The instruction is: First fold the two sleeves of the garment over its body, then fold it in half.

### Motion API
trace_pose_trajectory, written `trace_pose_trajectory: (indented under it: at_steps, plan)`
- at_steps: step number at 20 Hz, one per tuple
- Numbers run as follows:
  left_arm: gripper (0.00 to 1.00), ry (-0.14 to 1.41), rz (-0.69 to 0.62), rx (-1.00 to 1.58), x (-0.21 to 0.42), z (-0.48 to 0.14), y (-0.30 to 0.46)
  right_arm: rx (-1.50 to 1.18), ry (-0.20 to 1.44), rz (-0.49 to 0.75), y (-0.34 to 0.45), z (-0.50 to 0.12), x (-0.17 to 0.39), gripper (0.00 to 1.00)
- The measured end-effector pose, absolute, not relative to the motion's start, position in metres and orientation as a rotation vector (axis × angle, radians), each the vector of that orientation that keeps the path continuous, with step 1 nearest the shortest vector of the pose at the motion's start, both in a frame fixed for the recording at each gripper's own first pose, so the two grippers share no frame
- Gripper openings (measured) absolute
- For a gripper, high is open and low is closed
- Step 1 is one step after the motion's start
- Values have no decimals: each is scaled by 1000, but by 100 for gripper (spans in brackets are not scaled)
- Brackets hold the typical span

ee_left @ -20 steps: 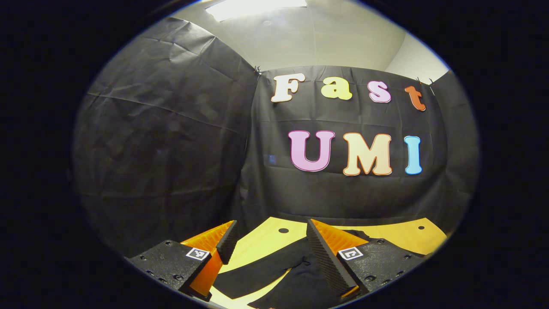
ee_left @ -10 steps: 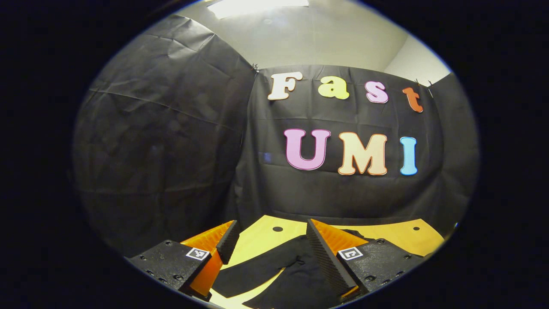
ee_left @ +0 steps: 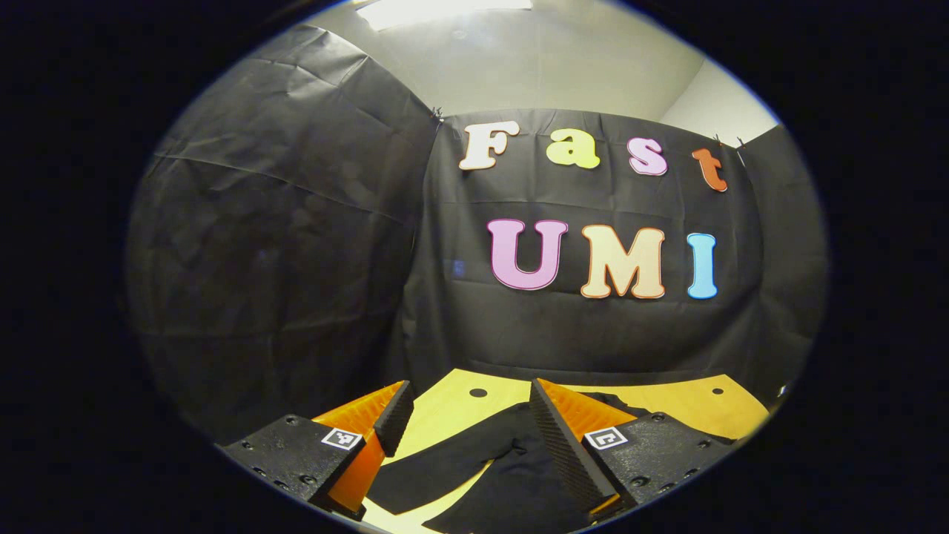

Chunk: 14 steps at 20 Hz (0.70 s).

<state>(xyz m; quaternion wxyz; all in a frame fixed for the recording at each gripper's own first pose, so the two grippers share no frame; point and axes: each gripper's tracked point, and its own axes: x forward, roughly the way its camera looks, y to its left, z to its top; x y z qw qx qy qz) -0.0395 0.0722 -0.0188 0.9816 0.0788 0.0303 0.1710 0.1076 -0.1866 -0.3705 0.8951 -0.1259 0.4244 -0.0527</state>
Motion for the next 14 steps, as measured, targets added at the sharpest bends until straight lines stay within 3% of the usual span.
trace_pose_trajectory:
  at_steps: [14]
  plan:
    - [92, 88, 322, 154, -40, -25, 90, -197, 920, -129, -166, -353, 119, 3]
